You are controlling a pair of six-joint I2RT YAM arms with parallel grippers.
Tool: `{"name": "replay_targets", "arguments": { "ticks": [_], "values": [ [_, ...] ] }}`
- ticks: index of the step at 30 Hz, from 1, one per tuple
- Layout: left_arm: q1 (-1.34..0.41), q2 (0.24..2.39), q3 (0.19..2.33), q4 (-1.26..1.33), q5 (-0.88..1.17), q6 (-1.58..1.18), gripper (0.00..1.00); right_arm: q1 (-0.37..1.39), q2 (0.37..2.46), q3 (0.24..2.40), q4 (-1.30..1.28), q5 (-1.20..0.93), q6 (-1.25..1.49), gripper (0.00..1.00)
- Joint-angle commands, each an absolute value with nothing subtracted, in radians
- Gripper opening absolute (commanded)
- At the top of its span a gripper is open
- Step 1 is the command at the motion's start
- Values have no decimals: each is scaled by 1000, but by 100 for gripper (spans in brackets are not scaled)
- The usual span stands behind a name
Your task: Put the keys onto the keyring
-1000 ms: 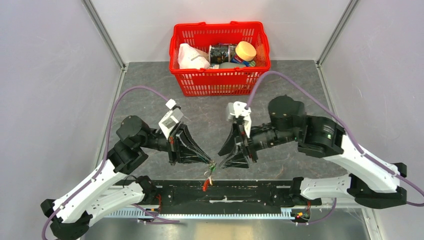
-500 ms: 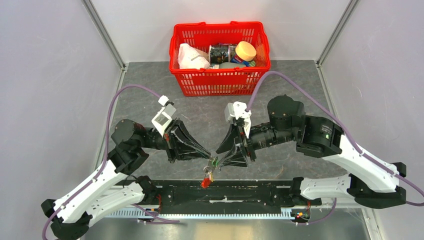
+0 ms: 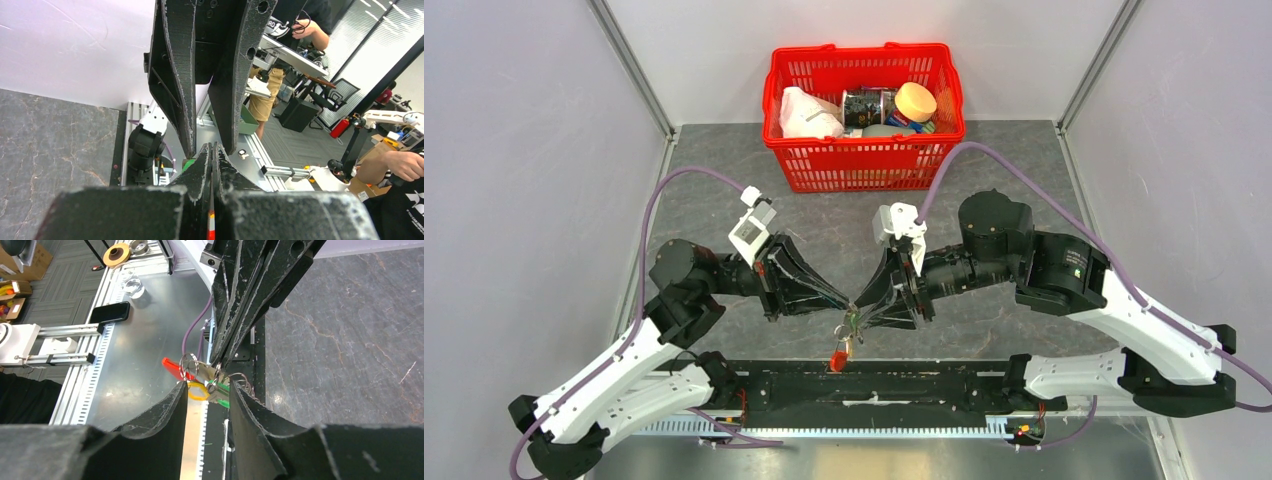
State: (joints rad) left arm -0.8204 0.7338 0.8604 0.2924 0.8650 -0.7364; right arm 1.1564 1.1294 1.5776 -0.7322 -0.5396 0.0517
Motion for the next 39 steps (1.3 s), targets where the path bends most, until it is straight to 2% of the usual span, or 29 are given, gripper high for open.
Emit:
{"name": "replay_targets", "arguments": {
  "ticks": [1, 7, 15, 19, 23, 36, 39],
  "values": [
    [-822, 734, 861, 372, 848, -778, 2, 1157, 1120, 1571, -671, -509, 40, 41],
    [-822, 733, 860, 388, 850, -787, 2, 1157, 1118, 1565, -671, -493, 40, 30],
    [-822, 733, 861, 408, 850, -800, 2, 1157, 1107, 1553, -666, -488, 42, 27],
    [-822, 732, 859, 413, 847, -802, 2, 1157, 1106, 1553, -664, -490, 41, 10],
    [-822, 733, 857, 414, 841, -802, 2, 1157, 1100, 1549, -661, -489, 41, 0],
    [-823, 732, 858, 414, 827, -799, 2, 1157, 1082, 1529, -628, -484, 55, 0],
    [-822, 732, 856, 414, 825, -799, 2, 1156, 1080, 1523, -612, -481, 62, 6]
  ]
}}
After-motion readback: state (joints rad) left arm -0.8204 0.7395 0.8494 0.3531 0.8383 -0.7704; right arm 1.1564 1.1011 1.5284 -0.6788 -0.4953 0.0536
